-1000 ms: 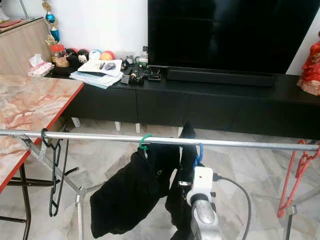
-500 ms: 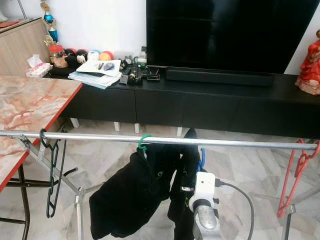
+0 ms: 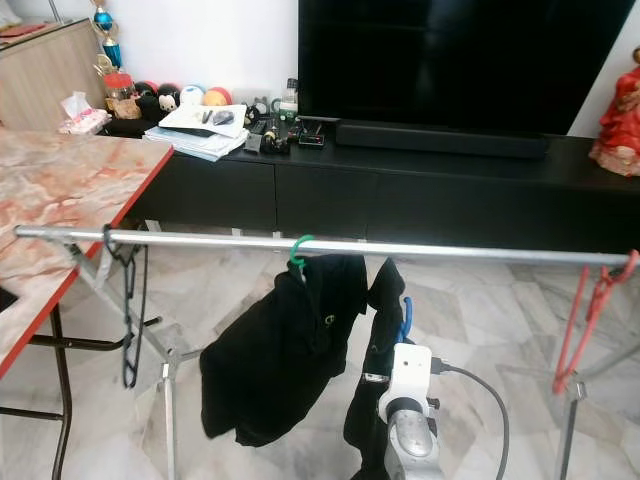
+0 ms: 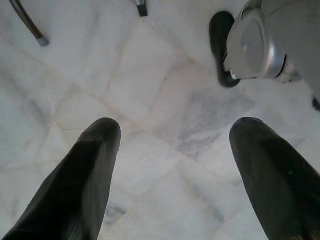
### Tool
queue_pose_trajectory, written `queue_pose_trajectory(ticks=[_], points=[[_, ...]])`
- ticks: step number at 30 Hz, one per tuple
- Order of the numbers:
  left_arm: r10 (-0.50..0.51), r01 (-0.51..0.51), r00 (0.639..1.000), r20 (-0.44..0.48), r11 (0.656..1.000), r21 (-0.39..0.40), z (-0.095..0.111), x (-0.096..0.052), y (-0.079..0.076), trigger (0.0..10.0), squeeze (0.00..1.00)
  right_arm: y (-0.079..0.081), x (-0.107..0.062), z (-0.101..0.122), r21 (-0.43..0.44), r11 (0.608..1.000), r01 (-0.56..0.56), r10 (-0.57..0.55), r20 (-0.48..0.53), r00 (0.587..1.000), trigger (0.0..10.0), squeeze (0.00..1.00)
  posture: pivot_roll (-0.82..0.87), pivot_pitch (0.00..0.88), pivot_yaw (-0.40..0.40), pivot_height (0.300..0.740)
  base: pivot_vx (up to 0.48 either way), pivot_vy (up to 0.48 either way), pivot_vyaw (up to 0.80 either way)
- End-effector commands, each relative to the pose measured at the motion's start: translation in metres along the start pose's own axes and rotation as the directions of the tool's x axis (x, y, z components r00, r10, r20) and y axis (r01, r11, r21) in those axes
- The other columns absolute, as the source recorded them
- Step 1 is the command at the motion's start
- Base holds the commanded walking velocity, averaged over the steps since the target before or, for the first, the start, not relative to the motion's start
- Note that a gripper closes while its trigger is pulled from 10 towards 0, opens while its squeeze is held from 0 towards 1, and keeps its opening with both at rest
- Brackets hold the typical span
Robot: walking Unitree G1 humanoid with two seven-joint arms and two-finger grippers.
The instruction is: Hang hanger
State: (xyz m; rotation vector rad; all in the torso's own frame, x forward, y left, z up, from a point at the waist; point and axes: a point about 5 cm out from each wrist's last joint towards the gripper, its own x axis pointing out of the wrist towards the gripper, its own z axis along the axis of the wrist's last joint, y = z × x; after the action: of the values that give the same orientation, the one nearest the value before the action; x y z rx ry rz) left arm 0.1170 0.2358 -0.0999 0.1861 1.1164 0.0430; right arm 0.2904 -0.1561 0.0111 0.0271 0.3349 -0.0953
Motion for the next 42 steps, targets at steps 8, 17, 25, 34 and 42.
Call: queue_pose_trajectory(ticks=[8, 17, 25, 34, 42], points=[[0.002, -0.002, 1.0, -0.02, 1.0, 0.003, -0.0043, -0.0006, 0.0004, 10.0, 0.0, -0.002, 0.0054, 0.0126, 0.007, 1.0, 0.013, -0.013, 0.037, 0.999, 10.0, 0.0, 0.16, 0.0, 0.0, 0.74, -0.345, 0.0, 0.0], [0.005, -0.005, 1.0, -0.018, 1.0, -0.005, -0.0039, -0.0006, 0.0007, 10.0, 0.0, -0.0015, 0.0067, 0.0141, 0.013, 1.0, 0.019, -0.019, 0.034, 0.999, 10.0, 0.0, 0.17, 0.0, -0.006, 0.74, -0.345, 0.0, 0.0], [0.006, -0.007, 1.0, -0.017, 1.0, -0.008, -0.0036, -0.0006, 0.0014, 10.0, 0.0, -0.0017, 0.0074, 0.0149, 0.017, 1.0, 0.026, -0.027, 0.033, 0.999, 10.0, 0.0, 0.18, 0.0, -0.007, 0.74, -0.345, 0.0, 0.0], [0.007, -0.007, 1.0, -0.017, 1.0, -0.006, -0.0027, -0.0005, 0.0026, 10.0, 0.0, -0.0014, 0.0078, 0.0122, 0.004, 1.0, 0.031, -0.031, 0.009, 0.999, 10.0, 0.0, 0.18, 0.0, -0.005, 0.74, -0.345, 0.0, 0.0], [0.008, -0.008, 1.0, -0.015, 1.0, -0.004, -0.002, -0.0004, 0.0031, 10.0, 0.0, -0.0013, 0.0082, 0.0104, -0.007, 1.0, 0.025, -0.025, -0.008, 1.0, 10.0, 0.0, 0.18, 0.0, -0.005, 0.74, -0.259, 0.0, 0.0]])
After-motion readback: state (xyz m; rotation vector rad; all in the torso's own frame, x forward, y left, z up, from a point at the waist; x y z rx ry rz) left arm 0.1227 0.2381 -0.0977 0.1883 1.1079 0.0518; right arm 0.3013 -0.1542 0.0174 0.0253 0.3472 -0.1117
